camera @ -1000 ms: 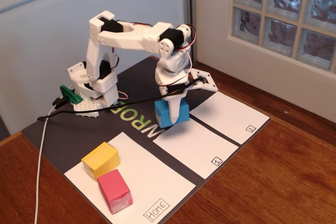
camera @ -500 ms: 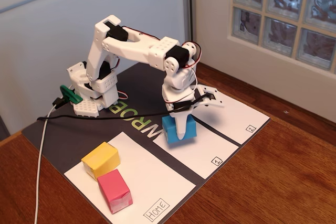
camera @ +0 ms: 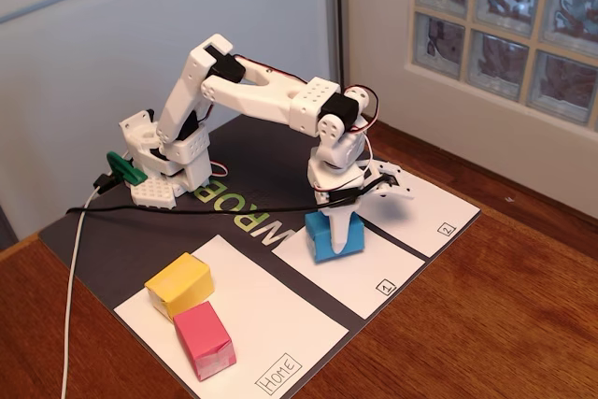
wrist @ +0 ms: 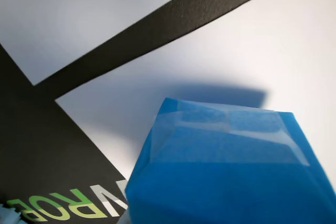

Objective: Move box blue to zone 1

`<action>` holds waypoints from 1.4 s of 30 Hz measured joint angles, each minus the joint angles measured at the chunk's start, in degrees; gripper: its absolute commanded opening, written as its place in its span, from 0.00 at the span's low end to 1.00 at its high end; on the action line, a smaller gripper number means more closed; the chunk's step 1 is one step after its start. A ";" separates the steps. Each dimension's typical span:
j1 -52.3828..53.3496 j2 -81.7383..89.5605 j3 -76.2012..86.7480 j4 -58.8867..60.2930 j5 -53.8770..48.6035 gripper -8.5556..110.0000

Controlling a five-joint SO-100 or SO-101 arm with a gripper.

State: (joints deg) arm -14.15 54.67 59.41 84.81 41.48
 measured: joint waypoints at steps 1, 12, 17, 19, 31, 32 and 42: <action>0.00 -0.44 -0.44 0.00 0.00 0.07; 0.97 -2.46 -0.79 0.00 -0.18 0.11; 1.23 -3.16 -1.32 0.00 -0.18 0.30; 1.41 -3.16 -1.41 0.00 -0.18 0.33; 1.85 -3.25 -3.69 0.44 0.18 0.38; 1.85 -3.25 -3.78 0.44 0.18 0.38; 2.90 -1.58 -6.86 3.78 0.18 0.37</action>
State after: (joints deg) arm -11.25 53.09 52.56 88.59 41.66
